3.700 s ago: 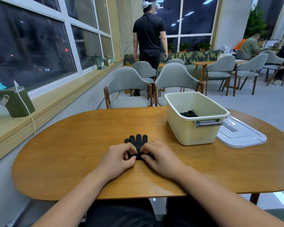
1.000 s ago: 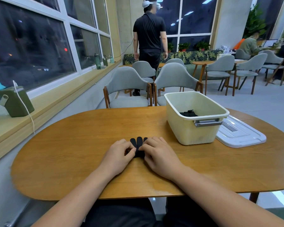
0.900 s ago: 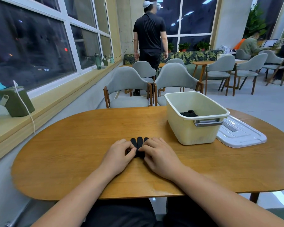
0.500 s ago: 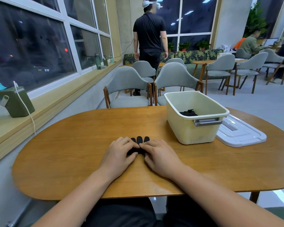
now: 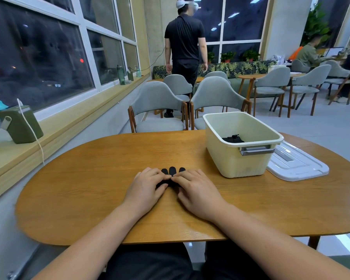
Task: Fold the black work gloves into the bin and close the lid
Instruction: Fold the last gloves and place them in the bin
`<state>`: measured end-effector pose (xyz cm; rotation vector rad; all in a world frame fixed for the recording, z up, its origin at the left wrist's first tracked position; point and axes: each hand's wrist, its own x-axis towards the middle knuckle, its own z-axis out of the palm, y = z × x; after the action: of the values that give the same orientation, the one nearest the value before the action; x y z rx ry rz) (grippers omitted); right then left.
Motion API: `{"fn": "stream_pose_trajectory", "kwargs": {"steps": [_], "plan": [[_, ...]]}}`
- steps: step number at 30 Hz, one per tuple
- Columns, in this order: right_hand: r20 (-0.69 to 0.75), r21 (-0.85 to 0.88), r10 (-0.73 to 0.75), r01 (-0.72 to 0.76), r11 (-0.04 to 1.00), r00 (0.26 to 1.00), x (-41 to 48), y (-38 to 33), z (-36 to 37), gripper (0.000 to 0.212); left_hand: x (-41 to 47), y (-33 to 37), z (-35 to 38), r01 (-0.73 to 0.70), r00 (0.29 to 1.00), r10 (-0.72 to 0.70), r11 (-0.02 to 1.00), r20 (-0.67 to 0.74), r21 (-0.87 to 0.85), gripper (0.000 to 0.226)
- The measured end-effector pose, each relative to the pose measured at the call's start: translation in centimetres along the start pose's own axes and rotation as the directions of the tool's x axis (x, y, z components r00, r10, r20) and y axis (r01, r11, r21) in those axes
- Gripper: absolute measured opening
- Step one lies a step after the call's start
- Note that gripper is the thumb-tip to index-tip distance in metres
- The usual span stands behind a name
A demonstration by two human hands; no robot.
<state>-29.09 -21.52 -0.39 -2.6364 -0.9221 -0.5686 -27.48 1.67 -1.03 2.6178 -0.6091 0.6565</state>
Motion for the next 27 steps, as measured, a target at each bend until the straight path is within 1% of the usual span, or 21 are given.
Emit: {"fn": "stream_pose_trajectory", "kwargs": {"steps": [6,12,16,21,27], "plan": [[0.048,0.033,0.072,-0.073,0.997,0.996,0.0,0.1,0.1,0.053,0.8,-0.8,0.6,0.012,0.999,-0.012,1.0,0.035,-0.004,0.033],[0.077,0.062,0.104,-0.109,0.992,0.992,0.5,0.4,0.6,0.061,1.9,-1.6,1.1,0.078,0.992,-0.074,0.996,0.101,-0.036,0.034],[0.093,0.072,0.122,-0.129,0.989,0.988,1.3,0.7,0.5,0.06,2.8,-1.8,1.3,0.105,0.987,-0.1,0.994,0.122,-0.033,0.032],[0.147,0.06,0.142,-0.152,0.987,0.979,2.7,1.4,0.7,0.058,4.2,-2.2,1.4,0.153,0.975,-0.147,0.988,0.166,-0.021,0.032],[0.203,0.03,0.164,-0.174,0.984,0.965,3.9,1.8,0.5,0.054,5.3,-2.8,1.5,0.229,0.958,-0.212,0.97,0.191,-0.075,0.029]]}}
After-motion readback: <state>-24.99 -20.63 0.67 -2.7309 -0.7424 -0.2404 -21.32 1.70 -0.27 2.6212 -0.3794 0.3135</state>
